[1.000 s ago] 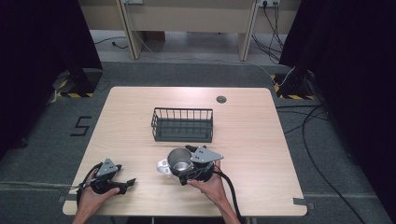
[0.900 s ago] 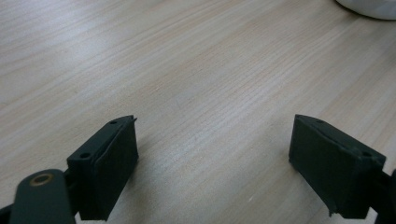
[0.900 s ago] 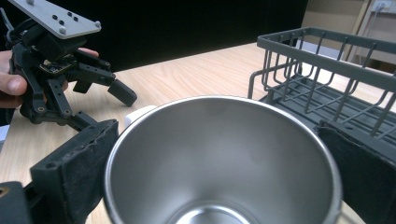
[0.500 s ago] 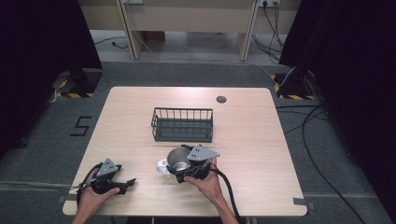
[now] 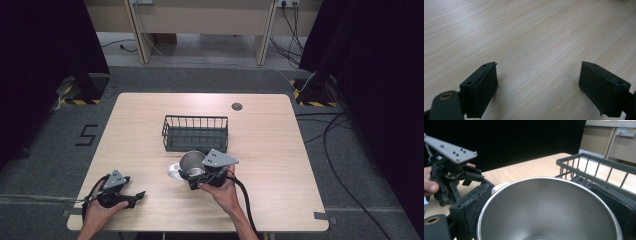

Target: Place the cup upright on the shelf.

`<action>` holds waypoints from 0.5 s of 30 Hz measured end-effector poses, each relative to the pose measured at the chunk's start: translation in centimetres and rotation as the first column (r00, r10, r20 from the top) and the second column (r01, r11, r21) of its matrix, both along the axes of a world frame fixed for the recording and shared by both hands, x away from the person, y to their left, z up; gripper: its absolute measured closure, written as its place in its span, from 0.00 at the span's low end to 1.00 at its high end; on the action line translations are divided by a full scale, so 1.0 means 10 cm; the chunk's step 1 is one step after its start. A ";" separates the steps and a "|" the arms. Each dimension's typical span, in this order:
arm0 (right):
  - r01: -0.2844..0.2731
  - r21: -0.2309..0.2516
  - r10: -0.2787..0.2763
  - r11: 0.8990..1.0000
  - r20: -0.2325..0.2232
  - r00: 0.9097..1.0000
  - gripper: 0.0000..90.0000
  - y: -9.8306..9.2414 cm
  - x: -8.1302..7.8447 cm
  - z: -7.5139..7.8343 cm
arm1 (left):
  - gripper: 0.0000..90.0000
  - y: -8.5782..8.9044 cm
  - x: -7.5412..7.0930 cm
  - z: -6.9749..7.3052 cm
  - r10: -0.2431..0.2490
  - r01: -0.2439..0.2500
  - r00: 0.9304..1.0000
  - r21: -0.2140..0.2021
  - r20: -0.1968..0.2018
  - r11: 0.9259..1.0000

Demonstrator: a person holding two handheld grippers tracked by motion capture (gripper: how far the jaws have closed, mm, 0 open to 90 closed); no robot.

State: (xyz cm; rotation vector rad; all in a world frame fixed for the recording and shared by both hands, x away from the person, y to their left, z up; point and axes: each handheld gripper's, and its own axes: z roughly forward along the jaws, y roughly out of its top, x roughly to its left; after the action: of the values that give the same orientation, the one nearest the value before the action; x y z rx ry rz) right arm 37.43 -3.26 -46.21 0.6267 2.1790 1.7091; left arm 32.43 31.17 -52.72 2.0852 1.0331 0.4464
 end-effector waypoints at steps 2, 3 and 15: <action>0.002 0.002 -0.002 1.000 -0.002 1.000 0.07 0.00 0.02 0.05 | 0.16 0.00 0.00 0.00 0.000 0.000 1.000 0.000 0.000 1.000; 0.004 -0.006 -0.004 1.000 0.002 1.000 0.07 0.00 0.03 0.06 | 0.16 0.00 0.00 0.00 0.000 0.000 1.000 0.000 0.000 1.000; 0.018 -0.032 -0.018 0.999 -0.008 1.000 0.07 0.00 0.16 0.23 | 0.16 0.00 0.00 0.00 -0.001 0.001 1.000 0.001 0.000 1.000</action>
State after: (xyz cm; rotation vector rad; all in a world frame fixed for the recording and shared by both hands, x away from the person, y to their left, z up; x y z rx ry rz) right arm 38.98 -3.27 -43.87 0.6451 2.1950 1.6628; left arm 32.43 31.17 -52.71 2.0867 1.0318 0.4469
